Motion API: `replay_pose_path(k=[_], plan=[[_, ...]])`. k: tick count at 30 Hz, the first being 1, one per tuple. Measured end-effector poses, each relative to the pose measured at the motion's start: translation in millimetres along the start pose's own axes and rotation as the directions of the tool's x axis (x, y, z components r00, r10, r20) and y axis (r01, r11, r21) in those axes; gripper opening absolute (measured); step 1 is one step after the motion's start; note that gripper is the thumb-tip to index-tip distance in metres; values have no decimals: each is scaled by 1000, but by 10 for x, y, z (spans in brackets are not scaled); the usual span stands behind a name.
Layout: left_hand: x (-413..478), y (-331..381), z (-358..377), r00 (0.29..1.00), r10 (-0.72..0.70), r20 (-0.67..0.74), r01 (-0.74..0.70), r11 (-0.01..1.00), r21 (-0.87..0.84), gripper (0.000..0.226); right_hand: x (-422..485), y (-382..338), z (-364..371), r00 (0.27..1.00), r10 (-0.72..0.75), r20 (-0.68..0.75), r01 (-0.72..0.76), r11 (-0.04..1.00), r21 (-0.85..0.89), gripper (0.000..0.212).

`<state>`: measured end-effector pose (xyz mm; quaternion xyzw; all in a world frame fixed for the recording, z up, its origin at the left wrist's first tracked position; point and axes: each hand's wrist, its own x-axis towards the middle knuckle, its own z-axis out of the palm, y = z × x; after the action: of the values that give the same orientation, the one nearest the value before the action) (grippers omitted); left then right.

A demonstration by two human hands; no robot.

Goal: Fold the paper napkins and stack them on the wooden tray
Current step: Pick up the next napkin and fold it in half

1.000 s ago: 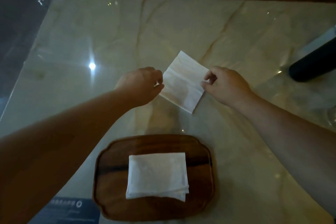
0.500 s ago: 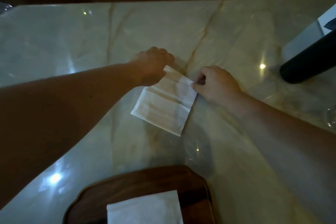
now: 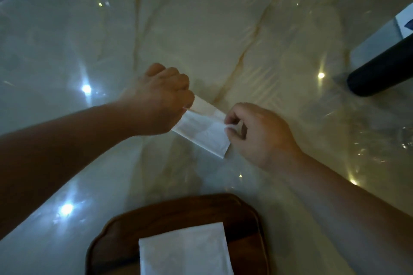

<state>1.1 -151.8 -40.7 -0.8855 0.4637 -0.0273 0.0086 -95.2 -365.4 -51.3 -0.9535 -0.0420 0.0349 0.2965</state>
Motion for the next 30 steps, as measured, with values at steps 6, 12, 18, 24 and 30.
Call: replay_pose_path(k=[6, 12, 18, 24, 30], plan=[[-319, 50, 101, 992, 48, 119, -29, 988, -155, 30, -233, 57, 174, 997, 44, 61, -50, 993, 106, 22], [-58, -23, 238, 980, -163, 110, 190, 927, -324, 30, 18, 243, 173, 970, 230, -84, -222, 971, 90, 14], [243, -12, 338, 925, -275, 263, 332, 921, -204, 38, 190, 190, 246, 977, 212, -23, -213, 973, -86, 15], [180, 51, 265, 921, -291, 260, 364, 880, -306, 17, 133, 172, 232, 986, 158, -55, -158, 987, 4, 10], [-203, 270, -104, 789, -540, 293, 578, 494, -649, 6, -98, -1, -26, 965, 263, 1, -230, 844, 484, 8]])
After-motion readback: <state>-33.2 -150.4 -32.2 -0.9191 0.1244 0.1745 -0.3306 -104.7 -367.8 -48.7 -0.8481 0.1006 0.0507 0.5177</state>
